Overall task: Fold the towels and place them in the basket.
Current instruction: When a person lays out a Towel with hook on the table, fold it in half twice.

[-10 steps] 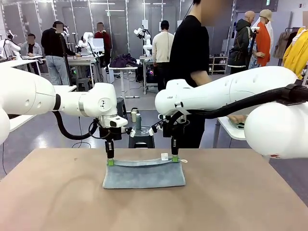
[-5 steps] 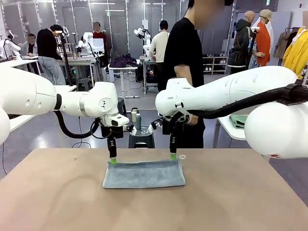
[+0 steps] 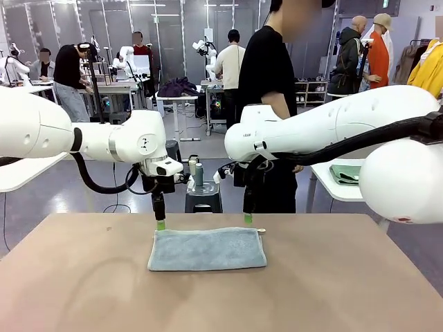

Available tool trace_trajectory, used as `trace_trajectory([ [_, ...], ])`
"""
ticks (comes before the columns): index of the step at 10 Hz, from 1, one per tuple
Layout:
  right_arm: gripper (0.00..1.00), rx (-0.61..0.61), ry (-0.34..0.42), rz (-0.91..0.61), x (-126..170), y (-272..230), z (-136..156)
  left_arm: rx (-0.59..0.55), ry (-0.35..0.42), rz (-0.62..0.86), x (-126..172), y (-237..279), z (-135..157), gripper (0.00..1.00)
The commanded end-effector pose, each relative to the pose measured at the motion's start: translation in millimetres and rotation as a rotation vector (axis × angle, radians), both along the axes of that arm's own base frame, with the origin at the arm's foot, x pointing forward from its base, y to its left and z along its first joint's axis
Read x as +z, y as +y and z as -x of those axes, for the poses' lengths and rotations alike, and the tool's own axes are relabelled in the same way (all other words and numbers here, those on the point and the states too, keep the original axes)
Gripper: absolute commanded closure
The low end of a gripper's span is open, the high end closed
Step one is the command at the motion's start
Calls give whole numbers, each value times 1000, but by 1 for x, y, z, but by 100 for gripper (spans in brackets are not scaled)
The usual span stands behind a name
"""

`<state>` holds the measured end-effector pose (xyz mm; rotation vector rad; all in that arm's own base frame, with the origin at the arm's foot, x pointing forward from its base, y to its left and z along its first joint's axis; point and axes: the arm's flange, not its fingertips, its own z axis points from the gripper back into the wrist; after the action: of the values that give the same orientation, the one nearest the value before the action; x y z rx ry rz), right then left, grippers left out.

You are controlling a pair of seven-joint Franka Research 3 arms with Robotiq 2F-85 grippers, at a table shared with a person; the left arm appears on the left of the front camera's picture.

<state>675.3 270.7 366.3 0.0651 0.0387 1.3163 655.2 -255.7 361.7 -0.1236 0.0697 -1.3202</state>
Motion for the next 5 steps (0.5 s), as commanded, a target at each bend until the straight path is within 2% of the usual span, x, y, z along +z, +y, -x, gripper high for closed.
trace_trajectory([
  [1,0,23,-17,-9,-3,0,-6,3,-19,-7,-2,-2,-6,0],
  [5,0,23,-17,-9,-3,0,-6,3,-19,-7,-2,-2,-6,0],
])
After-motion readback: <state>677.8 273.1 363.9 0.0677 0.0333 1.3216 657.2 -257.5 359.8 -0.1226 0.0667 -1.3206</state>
